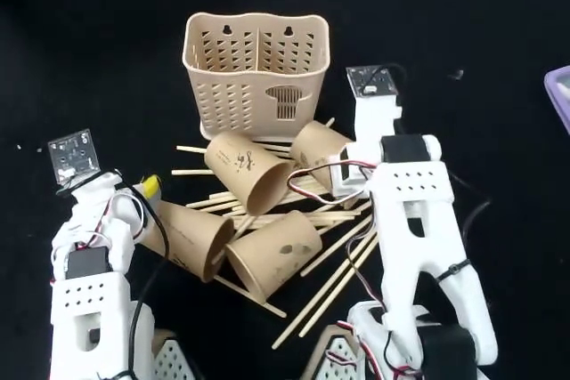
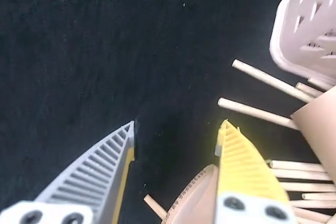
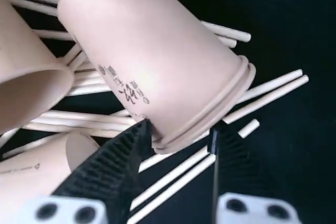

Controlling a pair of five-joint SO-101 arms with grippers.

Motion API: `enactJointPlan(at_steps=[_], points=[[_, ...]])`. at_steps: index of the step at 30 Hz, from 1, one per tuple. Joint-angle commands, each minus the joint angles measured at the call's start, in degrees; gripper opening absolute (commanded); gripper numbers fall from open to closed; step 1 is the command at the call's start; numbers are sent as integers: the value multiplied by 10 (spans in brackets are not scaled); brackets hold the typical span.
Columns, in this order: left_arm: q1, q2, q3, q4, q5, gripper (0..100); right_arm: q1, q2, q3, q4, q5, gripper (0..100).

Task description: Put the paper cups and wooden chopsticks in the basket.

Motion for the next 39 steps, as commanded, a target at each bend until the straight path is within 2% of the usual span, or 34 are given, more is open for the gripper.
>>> enactJointPlan(at_steps=[1,4,9,13,21,25,29,33,39], points=[[0,-9,-4,-11,0,252,-6,-3,12,-48,-4,188],[0,-9,-4,-11,0,252,-5,-4,28,-67,-4,177],[0,-9,-4,-11,0,252,4,-5,28,-67,1,12],[-1,-9,-4,-11,0,252,55,-43,28,-48,12,11],[0,-9,-4,-11,0,252,155,-211,18,18,127,11],[-2,-9,-4,-11,0,252,195,-244,-36,89,200,11],[-2,-9,-4,-11,0,252,230,-183,-120,164,243,11],[-3,-9,-3,-11,0,252,278,-59,-218,221,281,11],[-4,-9,-3,-11,0,252,359,110,-316,251,346,11]])
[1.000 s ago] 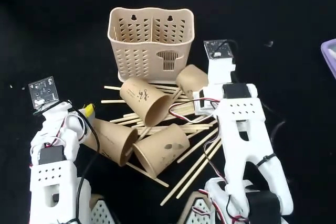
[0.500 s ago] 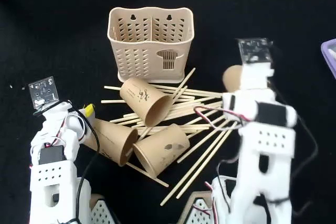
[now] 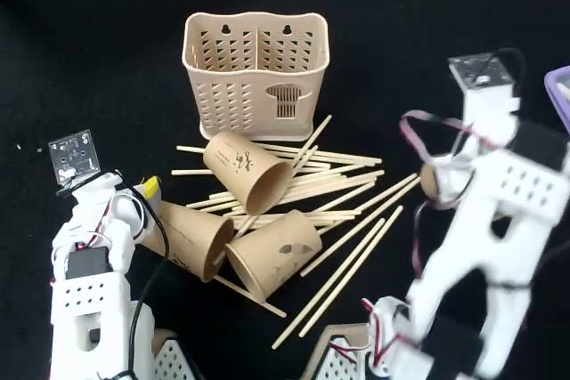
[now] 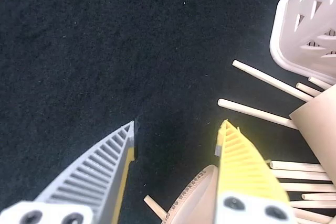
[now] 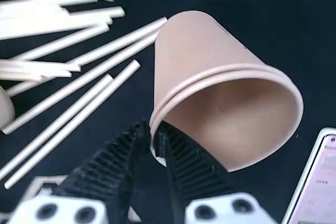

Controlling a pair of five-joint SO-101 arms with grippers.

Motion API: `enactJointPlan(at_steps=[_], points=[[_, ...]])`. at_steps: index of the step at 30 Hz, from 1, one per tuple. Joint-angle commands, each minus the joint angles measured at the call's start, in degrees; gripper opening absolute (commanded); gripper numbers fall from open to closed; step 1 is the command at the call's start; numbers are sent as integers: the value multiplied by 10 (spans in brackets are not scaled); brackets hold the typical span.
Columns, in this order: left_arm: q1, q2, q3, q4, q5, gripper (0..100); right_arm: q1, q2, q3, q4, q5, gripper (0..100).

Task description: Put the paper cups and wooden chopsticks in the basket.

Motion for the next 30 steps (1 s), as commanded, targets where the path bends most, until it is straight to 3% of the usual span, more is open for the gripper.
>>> enactJointPlan(at_steps=[1,10,16,21,30], points=[[-4,-9,-4,-11,0,252,40,76,-65,9,27,11],[-4,-9,-4,-11,0,252,-7,164,-69,5,30,20],[-4,-9,-4,-11,0,252,-16,164,-69,5,28,163],[-4,-9,-4,-11,0,252,-11,164,-73,4,27,5],[-4,-9,-4,-11,0,252,-10,59,-90,14,25,11]])
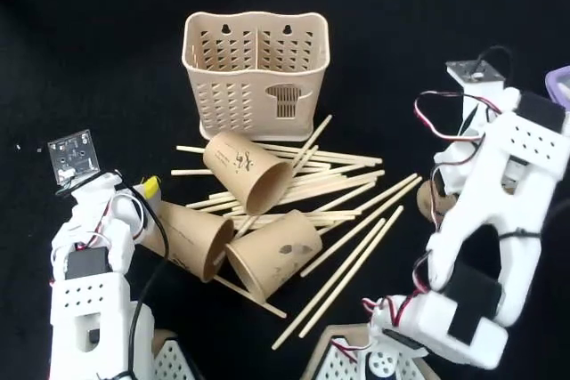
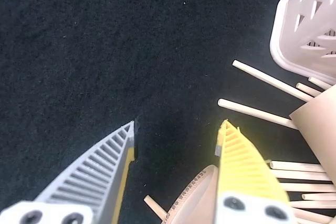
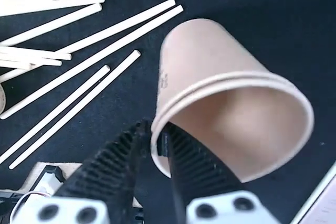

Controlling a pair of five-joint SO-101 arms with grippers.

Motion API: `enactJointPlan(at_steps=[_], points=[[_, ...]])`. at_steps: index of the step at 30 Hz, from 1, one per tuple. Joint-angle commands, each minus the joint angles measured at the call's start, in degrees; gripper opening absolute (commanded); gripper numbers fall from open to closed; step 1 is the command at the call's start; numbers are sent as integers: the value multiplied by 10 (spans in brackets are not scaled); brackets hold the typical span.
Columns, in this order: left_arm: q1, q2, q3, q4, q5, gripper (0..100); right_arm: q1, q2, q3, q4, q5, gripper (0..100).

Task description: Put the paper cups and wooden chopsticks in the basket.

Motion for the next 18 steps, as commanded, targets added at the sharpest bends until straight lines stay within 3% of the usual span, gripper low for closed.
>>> enactJointPlan(at_steps=[1,7,12,18], points=[[-4,-9,-4,-11,0,252,-6,-94,-41,11,2,11],[-4,-9,-4,-11,0,252,-47,-222,-118,12,-43,11],[-4,-9,-4,-11,0,252,-189,-256,-235,11,-89,11],[-2,-8,16,-41,0,252,-346,-189,-372,-33,-91,11]])
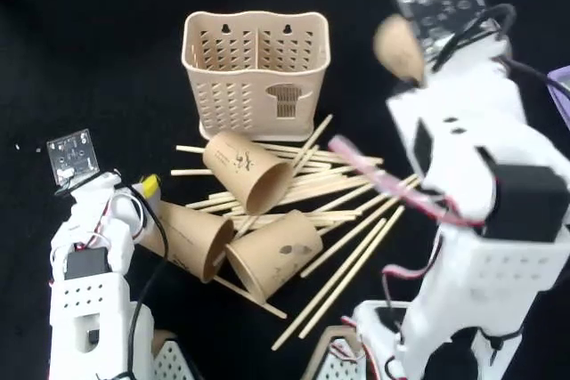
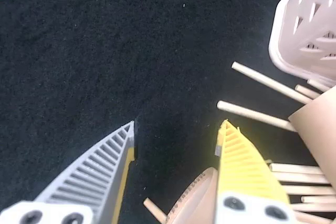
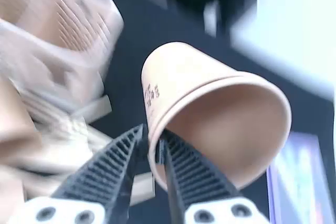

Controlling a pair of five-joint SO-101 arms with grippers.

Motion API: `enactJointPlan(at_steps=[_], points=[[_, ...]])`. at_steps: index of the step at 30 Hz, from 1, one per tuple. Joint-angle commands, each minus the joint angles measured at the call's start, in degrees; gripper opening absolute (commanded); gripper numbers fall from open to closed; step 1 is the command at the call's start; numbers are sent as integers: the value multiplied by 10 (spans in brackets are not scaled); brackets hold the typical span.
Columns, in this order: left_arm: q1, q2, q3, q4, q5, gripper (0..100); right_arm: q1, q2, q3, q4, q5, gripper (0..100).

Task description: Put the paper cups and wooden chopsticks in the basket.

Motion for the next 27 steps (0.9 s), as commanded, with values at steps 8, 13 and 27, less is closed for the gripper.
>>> enactJointPlan(at_steps=[8,13,27], points=[[-4,-9,22,-47,1,252,-153,204,-214,4,56,11],[-4,-9,22,-47,1,252,-170,298,-312,72,94,11],[-4,-9,22,-46,0,252,-191,393,-331,71,98,11]])
